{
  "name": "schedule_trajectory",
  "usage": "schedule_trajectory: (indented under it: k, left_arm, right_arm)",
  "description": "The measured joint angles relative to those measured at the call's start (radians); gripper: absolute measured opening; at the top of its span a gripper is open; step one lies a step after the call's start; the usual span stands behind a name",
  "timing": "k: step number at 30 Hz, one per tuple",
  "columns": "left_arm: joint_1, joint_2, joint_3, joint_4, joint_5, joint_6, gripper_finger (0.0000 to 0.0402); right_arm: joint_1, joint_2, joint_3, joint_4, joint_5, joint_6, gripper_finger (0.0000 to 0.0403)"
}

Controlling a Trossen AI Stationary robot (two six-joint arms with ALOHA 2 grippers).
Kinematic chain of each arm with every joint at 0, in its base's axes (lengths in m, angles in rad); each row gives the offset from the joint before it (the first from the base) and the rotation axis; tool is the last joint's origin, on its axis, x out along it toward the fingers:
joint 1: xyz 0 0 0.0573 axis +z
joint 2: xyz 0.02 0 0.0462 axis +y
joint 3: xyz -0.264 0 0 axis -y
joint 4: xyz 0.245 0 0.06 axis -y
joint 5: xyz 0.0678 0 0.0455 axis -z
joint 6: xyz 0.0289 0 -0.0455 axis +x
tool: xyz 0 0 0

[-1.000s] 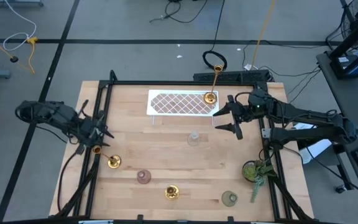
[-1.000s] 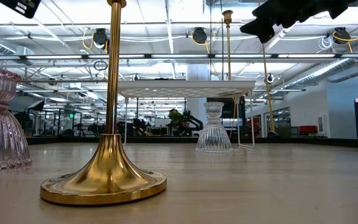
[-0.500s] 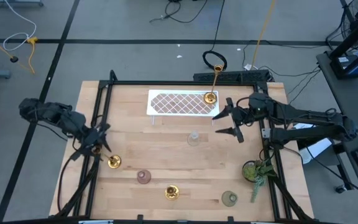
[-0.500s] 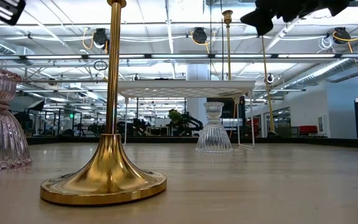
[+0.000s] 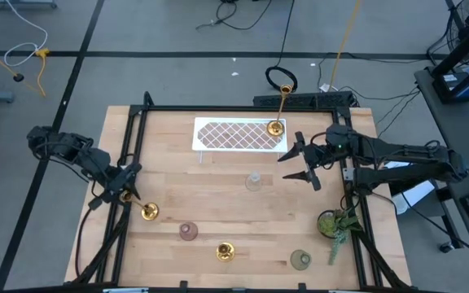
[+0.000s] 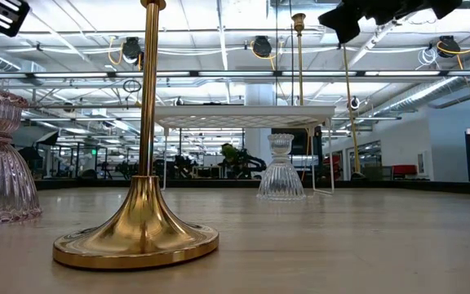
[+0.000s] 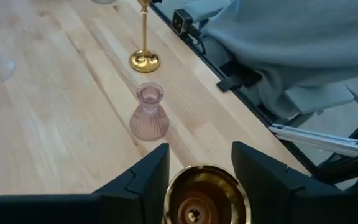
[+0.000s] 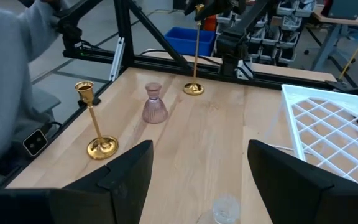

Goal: Pick & Place candle stick holders
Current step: Put the top golden candle holder on the shelf

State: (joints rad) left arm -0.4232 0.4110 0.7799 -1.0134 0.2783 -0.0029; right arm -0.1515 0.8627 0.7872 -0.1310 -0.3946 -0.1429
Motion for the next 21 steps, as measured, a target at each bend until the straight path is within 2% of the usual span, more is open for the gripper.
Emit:
schedule_trajectory:
  k: [7, 10, 17, 21]
  left_arm:
    - [0.000, 0.001, 0.000, -0.001, -0.026, -0.022, 0.0132]
    - [0.000, 0.001, -0.001, 0.000, -0.030, -0.044, 0.0130]
    - [0.000, 0.004, -0.002, 0.059, -0.180, -0.092, 0.0151]
    - [0.000, 0.034, -0.002, 0.123, -0.201, -0.098, 0.0137]
  right_arm:
    - [0.011, 0.011, 0.000, 0.025, 0.000, -0.001, 0.0254]
    - [0.011, 0.049, 0.000, 0.108, 0.000, 0.000, 0.0254]
    - [0.012, 0.248, 0.000, 0.401, 0.000, 0.091, 0.0254]
    - [0.039, 0.394, -0.001, 0.579, 0.000, 0.102, 0.0254]
